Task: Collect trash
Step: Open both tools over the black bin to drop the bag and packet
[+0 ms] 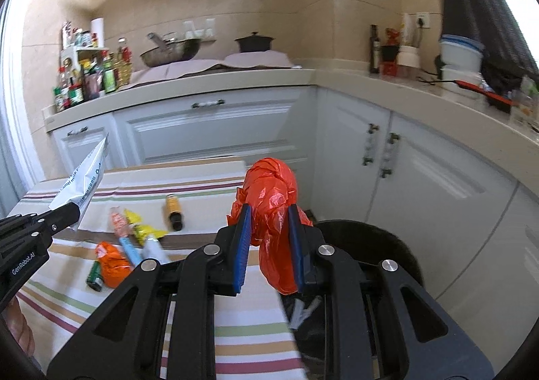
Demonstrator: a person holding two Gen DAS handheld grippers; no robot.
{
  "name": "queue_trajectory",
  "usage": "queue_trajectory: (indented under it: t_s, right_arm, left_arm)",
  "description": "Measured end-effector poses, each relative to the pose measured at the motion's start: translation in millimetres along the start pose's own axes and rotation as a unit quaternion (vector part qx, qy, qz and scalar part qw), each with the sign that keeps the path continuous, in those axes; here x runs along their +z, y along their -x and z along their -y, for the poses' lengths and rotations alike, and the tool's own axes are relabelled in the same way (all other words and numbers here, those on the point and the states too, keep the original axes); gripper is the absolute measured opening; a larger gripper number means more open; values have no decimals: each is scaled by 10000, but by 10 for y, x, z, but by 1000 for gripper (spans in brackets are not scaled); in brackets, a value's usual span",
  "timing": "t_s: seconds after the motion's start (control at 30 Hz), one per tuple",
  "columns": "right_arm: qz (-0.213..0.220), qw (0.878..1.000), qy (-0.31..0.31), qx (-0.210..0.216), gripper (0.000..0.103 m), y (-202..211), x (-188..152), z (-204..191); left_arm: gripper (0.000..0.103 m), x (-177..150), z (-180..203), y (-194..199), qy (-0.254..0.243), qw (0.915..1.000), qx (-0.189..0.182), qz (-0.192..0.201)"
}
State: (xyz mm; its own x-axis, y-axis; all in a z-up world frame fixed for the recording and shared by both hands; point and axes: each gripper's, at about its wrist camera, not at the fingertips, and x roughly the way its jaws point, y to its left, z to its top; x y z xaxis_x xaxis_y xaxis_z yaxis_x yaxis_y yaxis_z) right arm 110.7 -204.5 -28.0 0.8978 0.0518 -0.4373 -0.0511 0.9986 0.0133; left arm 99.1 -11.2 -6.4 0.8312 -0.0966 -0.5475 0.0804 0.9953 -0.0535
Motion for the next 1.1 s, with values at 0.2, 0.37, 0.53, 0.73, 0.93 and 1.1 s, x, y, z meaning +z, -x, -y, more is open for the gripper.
queue_trajectory:
  t_s: [0.2,0.37,0.53,0.73,0.93,1.1]
  right_arm:
    - [40,9993,-184,-313,21,40,-26,350]
    - [62,9980,-312,-548,21,57,-61,618]
    - [60,9964,-443,-724,21,34,-98,829]
    - [20,9951,-545,-826,21,-25,-146,1005]
    - [-39,9939,-648,-893,21,-109,-192,1150]
    - [-87,9933,-693,-919,21,-178,-231,1209]
  left_arm:
    - [6,39,343,-71,-224,9993,-286,27]
    - [6,58,620,-171,-406,9980,-494,-10]
    - [6,64,864,-249,-591,9960,-668,-23]
    - [6,54,1115,-359,-766,9937,-813,-68]
    - [6,15,1305,-469,-935,9918,-867,-113]
    - [6,-13,1403,-599,-1006,9909,-873,-181]
